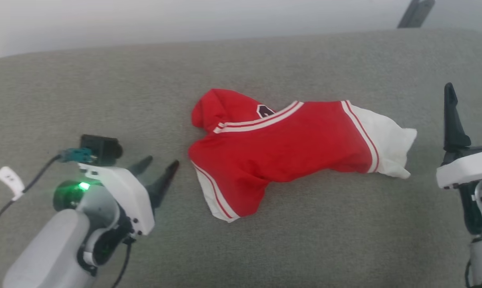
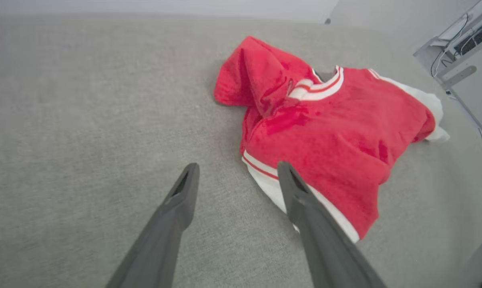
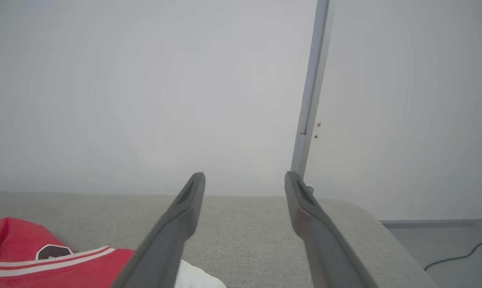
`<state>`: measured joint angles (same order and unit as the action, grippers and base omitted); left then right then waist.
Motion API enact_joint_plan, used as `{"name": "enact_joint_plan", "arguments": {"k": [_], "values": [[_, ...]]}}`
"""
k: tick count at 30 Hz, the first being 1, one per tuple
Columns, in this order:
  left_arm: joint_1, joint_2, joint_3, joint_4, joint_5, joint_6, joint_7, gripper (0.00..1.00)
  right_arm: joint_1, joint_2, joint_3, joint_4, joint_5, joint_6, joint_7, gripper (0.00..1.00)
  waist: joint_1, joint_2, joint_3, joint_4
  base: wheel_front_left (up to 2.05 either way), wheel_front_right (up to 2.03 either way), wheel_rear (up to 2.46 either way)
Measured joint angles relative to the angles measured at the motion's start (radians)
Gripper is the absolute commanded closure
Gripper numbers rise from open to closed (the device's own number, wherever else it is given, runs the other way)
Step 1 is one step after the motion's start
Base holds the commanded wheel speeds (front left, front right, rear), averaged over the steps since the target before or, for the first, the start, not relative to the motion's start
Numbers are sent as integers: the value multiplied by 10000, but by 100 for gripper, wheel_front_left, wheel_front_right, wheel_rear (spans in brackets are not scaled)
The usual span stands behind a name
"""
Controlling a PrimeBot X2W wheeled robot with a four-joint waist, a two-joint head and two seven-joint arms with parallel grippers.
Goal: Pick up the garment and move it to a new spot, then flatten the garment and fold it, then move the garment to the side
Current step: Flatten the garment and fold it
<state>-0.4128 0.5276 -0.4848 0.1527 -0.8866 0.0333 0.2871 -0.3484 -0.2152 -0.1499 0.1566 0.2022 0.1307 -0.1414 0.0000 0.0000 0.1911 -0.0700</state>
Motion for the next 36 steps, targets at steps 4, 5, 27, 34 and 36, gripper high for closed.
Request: {"name": "enact_joint_plan", "arguments": {"k": [4,5,27,34,36], "values": [[-40,-201,-326,309,-119,240,732,0,116,288,109,-56,-98,0,-230,0,0,0,218,-298,0,0,0],[-78,-263,-387,380,-213,263,874,0,117,347,121,-63,-98,0,-251,0,0,1,272,-360,0,0,0],[-1215,-1317,-1122,2477,-552,148,2211,100,33,378,265,468,-109,0,-343,0,0,0,733,-818,0,0,0],[-1261,-1304,-1267,2514,-336,307,2073,100,64,380,104,604,-201,0,-345,0,0,0,580,-658,0,0,0],[-1239,-1198,-1319,2435,-236,424,2073,100,106,385,86,621,-211,0,-345,0,0,0,501,-611,0,0,0]]}}
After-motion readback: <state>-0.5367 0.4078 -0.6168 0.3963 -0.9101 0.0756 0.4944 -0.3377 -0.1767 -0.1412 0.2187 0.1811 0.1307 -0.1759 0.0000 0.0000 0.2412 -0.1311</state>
